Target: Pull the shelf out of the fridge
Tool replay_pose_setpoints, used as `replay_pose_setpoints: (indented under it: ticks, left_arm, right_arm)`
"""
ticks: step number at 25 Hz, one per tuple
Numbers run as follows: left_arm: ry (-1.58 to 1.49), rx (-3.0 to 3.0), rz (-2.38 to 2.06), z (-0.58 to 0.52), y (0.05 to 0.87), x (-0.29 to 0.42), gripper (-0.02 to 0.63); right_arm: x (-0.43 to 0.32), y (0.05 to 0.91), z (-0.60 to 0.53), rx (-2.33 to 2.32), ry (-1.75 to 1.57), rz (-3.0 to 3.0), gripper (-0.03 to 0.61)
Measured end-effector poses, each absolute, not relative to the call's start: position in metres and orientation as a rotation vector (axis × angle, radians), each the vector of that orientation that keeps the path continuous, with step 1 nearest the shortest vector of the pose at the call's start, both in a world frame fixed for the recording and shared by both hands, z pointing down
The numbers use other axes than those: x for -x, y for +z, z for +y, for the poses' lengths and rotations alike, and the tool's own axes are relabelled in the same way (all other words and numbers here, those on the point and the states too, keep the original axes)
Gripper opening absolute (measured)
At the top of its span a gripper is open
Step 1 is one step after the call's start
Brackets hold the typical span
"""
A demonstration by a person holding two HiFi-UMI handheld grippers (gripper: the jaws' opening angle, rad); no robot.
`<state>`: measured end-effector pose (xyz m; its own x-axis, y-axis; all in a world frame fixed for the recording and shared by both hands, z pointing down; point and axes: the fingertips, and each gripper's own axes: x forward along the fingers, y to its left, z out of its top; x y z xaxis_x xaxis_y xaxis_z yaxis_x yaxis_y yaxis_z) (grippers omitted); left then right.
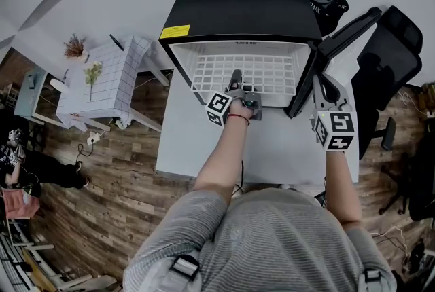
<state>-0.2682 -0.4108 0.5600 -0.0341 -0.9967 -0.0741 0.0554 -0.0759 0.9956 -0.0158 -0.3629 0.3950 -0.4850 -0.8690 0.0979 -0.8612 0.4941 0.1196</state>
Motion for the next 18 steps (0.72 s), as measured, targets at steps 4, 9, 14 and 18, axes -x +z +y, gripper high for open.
replay_pose_setpoints:
  ticks: [4, 9, 14, 18]
  left_arm:
    - [-1.317, -1.217, -1.153, -0.403, 0.56, 0.267, 0.032]
    - [-1.326, -1.23, -1.152, -0.395, 0.559, 0.266, 0.032]
    - [-1.336, -1.229, -1.155, -0.39, 0.558, 0.266, 0.032]
    - [-1.342, -1.229, -1.159, -0.386, 0.559, 0.265, 0.032]
  right_arm:
    - [0.015, 0.395, -0.362, -1.517, -0.081, -2.587, 0.014]
    - [0.016, 0.395, -0.363, -1.536, -0.099, -2.574, 0.014]
    - [0.016, 0.395, -0.363, -1.573, -0.11, -2.552, 0.014]
    - [0.014, 0.396, -0.362, -1.631, -0.135, -2.516, 0.014]
